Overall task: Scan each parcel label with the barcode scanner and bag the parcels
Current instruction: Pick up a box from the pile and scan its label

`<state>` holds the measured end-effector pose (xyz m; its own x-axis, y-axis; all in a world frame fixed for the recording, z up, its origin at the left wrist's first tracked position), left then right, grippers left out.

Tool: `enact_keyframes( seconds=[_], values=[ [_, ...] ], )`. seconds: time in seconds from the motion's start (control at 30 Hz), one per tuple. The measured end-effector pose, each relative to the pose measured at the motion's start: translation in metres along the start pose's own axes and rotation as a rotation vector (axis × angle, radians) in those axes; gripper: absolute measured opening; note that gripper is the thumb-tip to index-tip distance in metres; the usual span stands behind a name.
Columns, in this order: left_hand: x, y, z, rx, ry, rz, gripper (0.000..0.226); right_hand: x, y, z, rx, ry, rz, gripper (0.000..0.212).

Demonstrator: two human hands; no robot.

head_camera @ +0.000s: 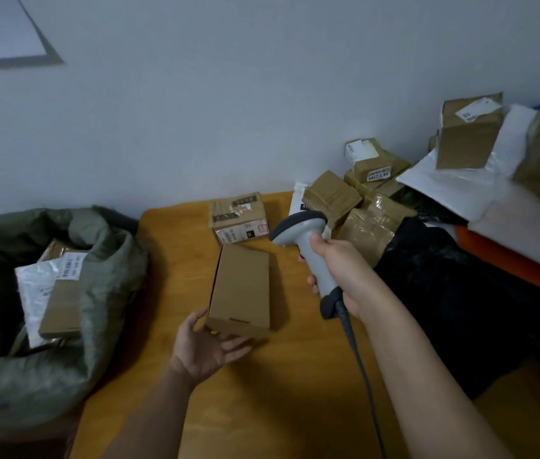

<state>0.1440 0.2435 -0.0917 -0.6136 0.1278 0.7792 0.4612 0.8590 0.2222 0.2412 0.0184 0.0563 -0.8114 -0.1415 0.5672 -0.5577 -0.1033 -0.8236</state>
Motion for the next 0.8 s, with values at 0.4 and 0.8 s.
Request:
enact_keyframes(
  seconds=[0.4, 0.8],
  values=[
    [0.009, 0.011, -0.013, -0.239, 0.264, -0.18, 0.04, 0.037, -0.008, -0.005, 0.162, 0.018, 0.05, 0.043],
    [0.014, 0.017, -0.049, -0.285, 0.063, -0.261, 0.054, 0.082, -0.041, 0.012, 0.151, 0.082, 0.205, 0.041]
  ],
)
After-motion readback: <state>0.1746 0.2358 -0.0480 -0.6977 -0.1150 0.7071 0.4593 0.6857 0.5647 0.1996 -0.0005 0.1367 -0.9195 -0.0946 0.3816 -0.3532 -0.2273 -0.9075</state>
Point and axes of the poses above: each hand's wrist, its own x-axis away from the middle knuckle, its own z-axis out of the back of the hand, y = z × x, the point moved 2 cm from there along -x, towards the middle knuckle, and after that the axes turned 6 degrees about x, right-handed, at the moved point
